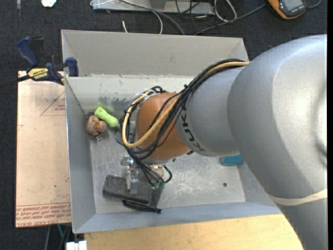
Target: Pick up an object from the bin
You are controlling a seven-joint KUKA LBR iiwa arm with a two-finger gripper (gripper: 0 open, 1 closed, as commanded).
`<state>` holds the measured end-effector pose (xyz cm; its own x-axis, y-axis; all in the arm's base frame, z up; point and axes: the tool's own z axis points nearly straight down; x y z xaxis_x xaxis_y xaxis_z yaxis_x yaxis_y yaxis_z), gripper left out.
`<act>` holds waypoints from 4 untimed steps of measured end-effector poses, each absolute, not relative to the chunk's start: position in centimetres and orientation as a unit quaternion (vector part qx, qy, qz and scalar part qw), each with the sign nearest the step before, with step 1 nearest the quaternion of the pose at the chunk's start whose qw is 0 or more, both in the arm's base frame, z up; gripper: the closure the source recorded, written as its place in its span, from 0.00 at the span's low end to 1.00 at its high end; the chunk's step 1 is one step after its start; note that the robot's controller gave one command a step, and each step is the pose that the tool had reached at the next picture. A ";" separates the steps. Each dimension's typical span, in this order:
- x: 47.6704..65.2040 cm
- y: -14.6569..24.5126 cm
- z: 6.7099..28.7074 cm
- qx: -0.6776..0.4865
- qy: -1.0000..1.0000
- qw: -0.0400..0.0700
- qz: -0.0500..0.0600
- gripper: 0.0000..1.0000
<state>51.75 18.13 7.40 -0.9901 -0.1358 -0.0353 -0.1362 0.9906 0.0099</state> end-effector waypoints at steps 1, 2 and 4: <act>51.7 18.1 7.4 -0.068 0.998 0.017 0.006 1.00; 51.9 18.0 8.1 -0.075 0.997 0.021 0.007 1.00; 51.8 18.0 14.5 -0.009 1.000 0.020 0.009 0.00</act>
Offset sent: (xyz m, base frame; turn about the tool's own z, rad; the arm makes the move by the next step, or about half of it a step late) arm -0.0004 -0.0035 0.0065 -0.0162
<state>51.80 17.98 14.55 -0.9990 -0.0167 -0.0406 -0.0175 0.9997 0.0177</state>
